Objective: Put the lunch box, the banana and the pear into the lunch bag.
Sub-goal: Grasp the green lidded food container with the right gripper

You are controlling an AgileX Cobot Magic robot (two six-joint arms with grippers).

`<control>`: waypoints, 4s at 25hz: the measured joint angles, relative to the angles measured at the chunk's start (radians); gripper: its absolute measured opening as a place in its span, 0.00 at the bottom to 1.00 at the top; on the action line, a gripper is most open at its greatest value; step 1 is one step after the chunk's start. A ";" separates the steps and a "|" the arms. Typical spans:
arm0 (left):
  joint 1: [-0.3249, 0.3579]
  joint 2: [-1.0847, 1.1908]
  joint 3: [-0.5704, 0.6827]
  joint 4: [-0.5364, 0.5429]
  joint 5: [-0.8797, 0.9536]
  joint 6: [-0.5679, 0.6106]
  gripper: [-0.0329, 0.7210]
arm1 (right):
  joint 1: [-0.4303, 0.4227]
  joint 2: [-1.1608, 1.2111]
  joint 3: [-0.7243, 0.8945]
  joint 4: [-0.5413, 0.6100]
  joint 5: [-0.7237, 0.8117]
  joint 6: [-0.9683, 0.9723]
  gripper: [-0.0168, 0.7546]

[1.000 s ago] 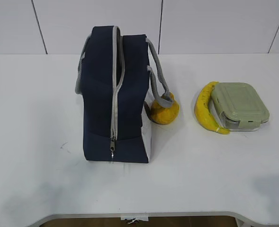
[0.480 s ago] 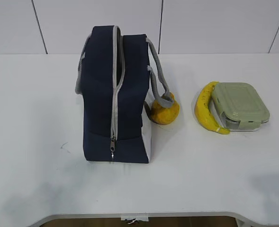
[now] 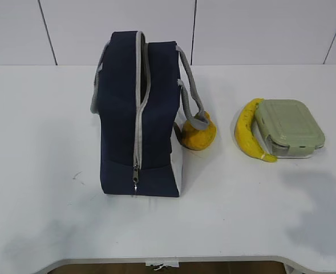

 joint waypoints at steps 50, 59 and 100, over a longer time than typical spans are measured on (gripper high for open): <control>0.000 0.000 0.000 -0.002 0.000 0.000 0.36 | -0.570 1.580 -0.882 0.808 0.145 -0.774 0.64; 0.000 0.000 0.000 -0.002 0.000 0.000 0.36 | -0.554 1.649 -0.903 0.931 0.145 -0.848 0.81; 0.000 0.000 0.000 -0.004 0.000 0.000 0.36 | -0.436 1.819 -0.967 1.036 0.150 -0.864 0.57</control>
